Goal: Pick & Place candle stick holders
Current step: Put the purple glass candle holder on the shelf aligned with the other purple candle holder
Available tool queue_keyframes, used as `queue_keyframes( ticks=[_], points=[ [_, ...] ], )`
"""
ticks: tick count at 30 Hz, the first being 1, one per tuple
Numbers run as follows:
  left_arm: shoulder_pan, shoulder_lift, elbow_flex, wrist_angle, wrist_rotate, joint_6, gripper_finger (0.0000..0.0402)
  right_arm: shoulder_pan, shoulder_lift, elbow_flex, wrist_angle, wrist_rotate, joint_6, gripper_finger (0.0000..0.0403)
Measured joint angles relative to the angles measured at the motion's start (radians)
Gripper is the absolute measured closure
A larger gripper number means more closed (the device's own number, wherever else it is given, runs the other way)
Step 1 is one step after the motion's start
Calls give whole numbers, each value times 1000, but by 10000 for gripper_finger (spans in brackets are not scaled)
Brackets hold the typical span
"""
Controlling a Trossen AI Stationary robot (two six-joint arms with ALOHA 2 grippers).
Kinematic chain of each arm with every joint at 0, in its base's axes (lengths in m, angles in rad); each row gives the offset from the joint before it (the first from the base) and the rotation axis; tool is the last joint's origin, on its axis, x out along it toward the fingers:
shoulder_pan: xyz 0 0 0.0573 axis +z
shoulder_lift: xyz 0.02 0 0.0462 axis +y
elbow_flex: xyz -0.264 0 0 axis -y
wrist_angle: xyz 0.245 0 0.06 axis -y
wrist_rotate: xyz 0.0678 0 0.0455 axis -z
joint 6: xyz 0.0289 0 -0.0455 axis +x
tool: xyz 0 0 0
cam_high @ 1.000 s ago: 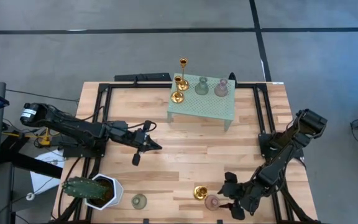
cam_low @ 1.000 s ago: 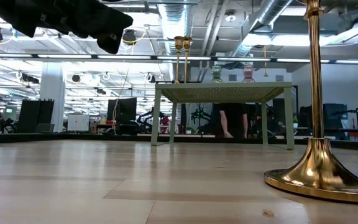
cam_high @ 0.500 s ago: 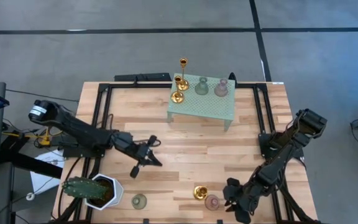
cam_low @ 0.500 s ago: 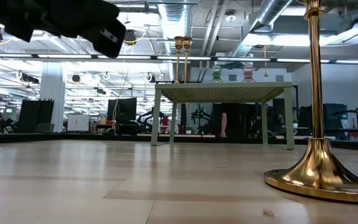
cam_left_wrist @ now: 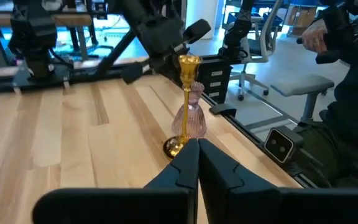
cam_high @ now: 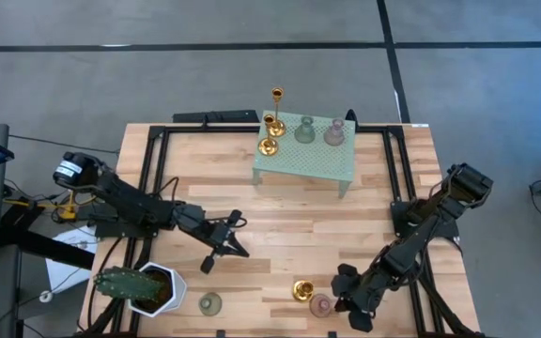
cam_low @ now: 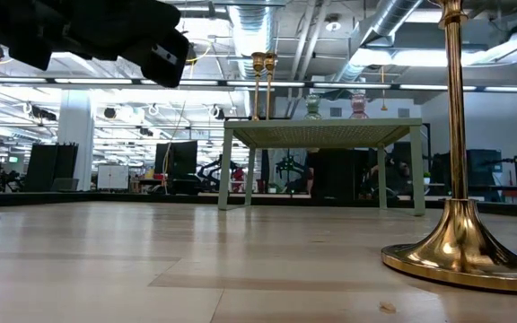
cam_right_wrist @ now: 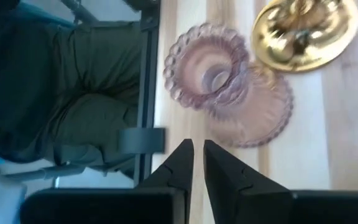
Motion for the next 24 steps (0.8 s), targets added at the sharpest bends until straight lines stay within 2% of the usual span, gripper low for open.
queue_keyframes(
  ticks=[6, 14, 19, 21, 24],
  points=[
    [0, -6, 0, 0, 0, 17, 397, 1, 0, 0, 0, -96, 0, 387],
    [0, -6, 0, 11, -1, 15, 397, 2, 0, 0, 0, -97, -6, 398],
    [0, -6, 0, 14, -43, 14, 395, 2, 0, 9, 36, -108, -65, 399],
    [1, -6, 0, 14, -46, 14, 396, 25, 0, 42, 43, -89, -105, 401],
    [0, -6, 0, 15, -46, 11, 397, 78, -1, 105, 18, 2, -172, 402]
  ],
)
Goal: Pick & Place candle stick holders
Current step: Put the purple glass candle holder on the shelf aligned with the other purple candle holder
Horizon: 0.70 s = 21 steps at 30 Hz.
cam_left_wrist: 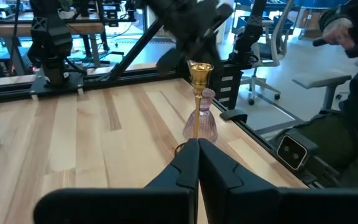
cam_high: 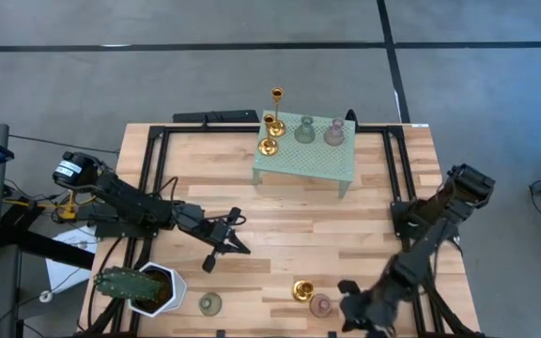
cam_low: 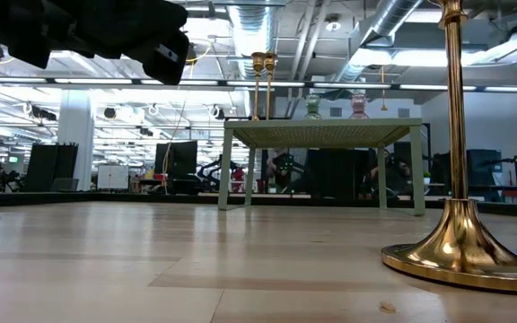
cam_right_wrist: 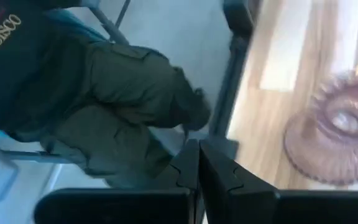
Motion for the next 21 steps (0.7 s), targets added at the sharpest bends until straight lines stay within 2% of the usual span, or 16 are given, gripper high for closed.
queue_keyframes(
  ticks=[6, 14, 19, 21],
  points=[
    [0, 0, 0, 3, -5, 0, 396, 38, 22, 129, -188, 242, -51, 403],
    [0, -1, 0, 9, -45, -3, 395, -28, 171, 203, -241, 188, -50, 403],
    [0, -1, 0, 10, -45, -26, 397, -15, 133, 227, -244, 193, -53, 403],
    [0, -1, 0, 10, -45, -26, 395, -5, 114, 246, -270, 228, -57, 403]
  ],
)
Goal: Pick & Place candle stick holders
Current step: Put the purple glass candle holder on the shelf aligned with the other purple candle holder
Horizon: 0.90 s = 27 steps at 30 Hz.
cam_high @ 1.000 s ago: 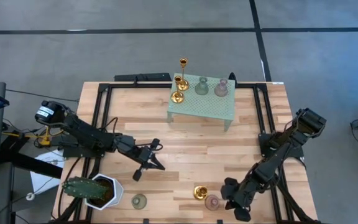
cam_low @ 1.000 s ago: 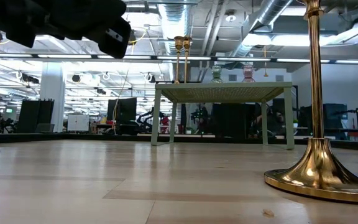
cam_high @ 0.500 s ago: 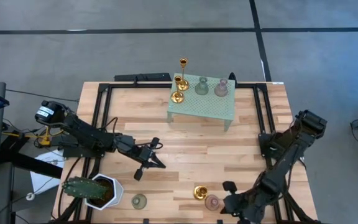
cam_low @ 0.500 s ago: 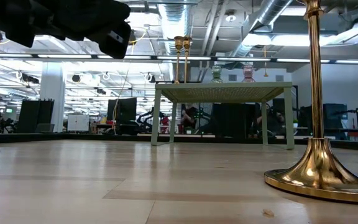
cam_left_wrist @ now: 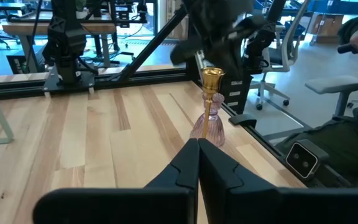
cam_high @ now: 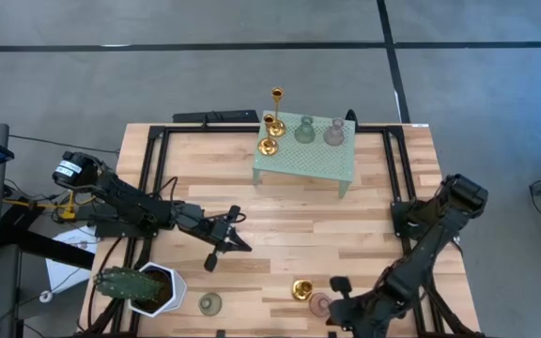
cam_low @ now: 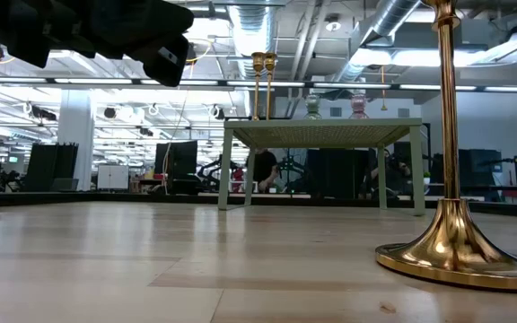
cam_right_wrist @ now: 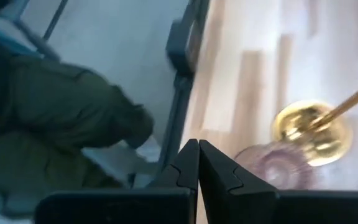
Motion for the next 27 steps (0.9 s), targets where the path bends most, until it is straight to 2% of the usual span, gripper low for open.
queue_keyframes(
  ticks=[5, 12, 14, 20, 22, 27],
  points=[
    [0, 0, 0, -1, 0, 0, 397, 16, -1, 108, -190, 112, -26, 403],
    [0, 0, 0, -1, 0, 0, 395, 11, 11, 101, -269, 149, -24, 403],
    [0, 0, 0, -2, 0, 0, 397, 5, 15, 89, -271, 138, -25, 403],
    [0, 0, 0, -2, 0, 0, 395, -2, 16, 76, -256, -19, -41, 403],
    [0, 0, 0, -2, 0, 0, 395, 0, 16, 76, -228, -42, -62, 401],
    [0, 0, 0, -2, 0, 0, 397, 0, 16, 76, -184, -58, -126, 366]
  ],
)
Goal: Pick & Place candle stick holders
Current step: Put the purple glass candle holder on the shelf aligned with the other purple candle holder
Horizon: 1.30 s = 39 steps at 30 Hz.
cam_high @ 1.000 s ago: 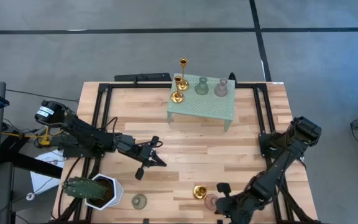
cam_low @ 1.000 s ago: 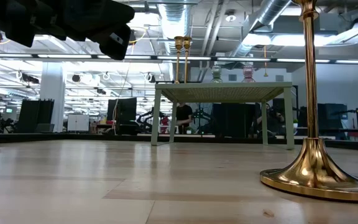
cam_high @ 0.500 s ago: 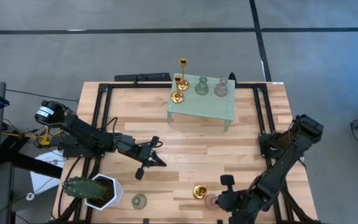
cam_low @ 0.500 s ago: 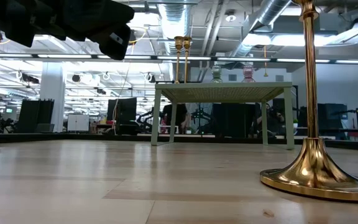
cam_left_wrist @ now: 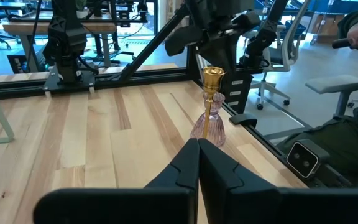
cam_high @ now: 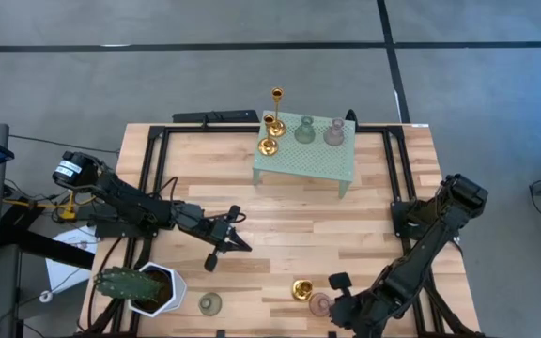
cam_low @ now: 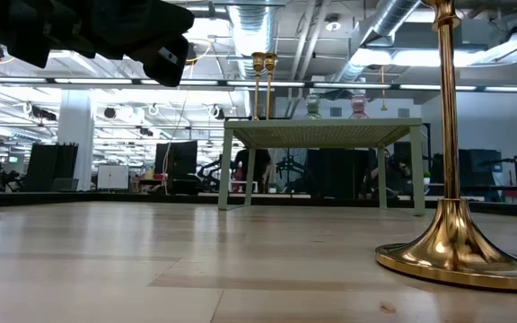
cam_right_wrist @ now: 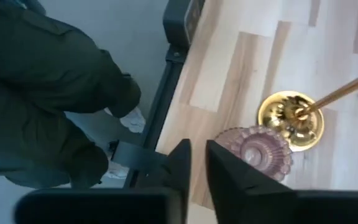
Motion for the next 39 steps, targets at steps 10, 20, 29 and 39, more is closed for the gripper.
queue_keyframes(
  ticks=[10, 20, 29, 39],
  points=[
    [0, 0, 0, 0, 0, 0, 397, -34, 6, -37, 17, 5, -5, 257],
    [0, 0, 0, 0, 0, 0, 397, -61, 6, -57, 27, -25, -5, 264],
    [0, 0, 0, 0, 0, 0, 397, -80, 3, -119, 101, -58, 22, 294],
    [0, 0, 0, -1, 0, 0, 397, -79, 0, -119, 69, -56, 32, 390]
  ],
)
